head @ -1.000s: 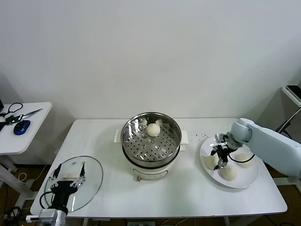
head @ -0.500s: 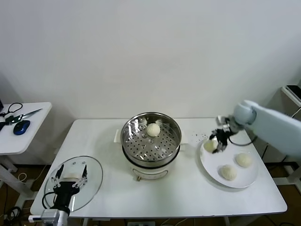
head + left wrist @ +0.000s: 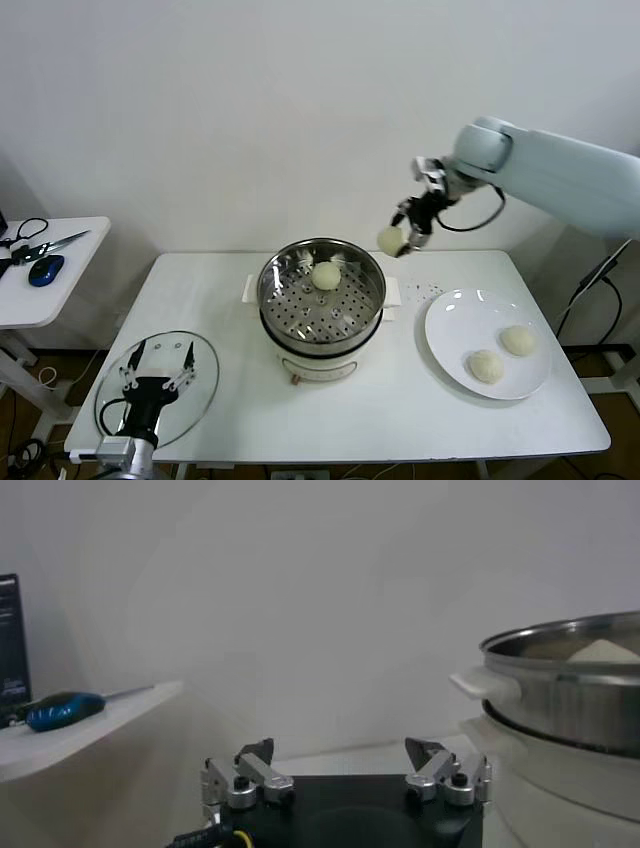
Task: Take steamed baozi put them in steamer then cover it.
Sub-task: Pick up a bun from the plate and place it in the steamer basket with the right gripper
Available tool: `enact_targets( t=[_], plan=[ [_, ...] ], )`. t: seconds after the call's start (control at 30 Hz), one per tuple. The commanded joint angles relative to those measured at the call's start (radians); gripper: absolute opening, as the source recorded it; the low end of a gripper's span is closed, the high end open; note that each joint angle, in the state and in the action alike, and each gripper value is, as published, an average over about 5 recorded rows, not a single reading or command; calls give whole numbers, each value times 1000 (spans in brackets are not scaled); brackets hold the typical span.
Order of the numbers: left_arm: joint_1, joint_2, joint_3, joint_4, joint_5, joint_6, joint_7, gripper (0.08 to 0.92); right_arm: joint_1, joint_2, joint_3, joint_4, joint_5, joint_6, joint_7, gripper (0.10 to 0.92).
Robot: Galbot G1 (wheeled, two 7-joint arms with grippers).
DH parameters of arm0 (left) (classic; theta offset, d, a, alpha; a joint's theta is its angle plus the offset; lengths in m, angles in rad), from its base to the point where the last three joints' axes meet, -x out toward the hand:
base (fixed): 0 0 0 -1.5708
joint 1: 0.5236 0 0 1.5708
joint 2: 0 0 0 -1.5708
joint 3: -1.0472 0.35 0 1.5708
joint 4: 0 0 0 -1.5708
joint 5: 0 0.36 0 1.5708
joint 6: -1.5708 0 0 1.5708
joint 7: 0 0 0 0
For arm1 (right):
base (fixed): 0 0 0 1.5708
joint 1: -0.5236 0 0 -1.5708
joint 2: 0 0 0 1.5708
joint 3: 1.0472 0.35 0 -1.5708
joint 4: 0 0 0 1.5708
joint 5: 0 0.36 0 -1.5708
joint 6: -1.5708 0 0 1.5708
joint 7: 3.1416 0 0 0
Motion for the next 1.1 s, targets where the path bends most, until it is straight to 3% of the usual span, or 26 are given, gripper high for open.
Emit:
enact_targets(
  t=[0.03, 0.5, 1.1],
  plan=[
    [-8, 5, 4, -2, 1, -2, 0, 823, 2, 272, -49, -33, 108, -43, 41, 703],
    [3, 35, -20, 11, -25, -11, 0, 823, -221, 390, -37, -140, -78, -65, 106, 704],
    [5, 32, -19, 26, -25, -17, 0, 823, -267, 394, -13, -154, -84, -68, 128, 705]
  ],
)
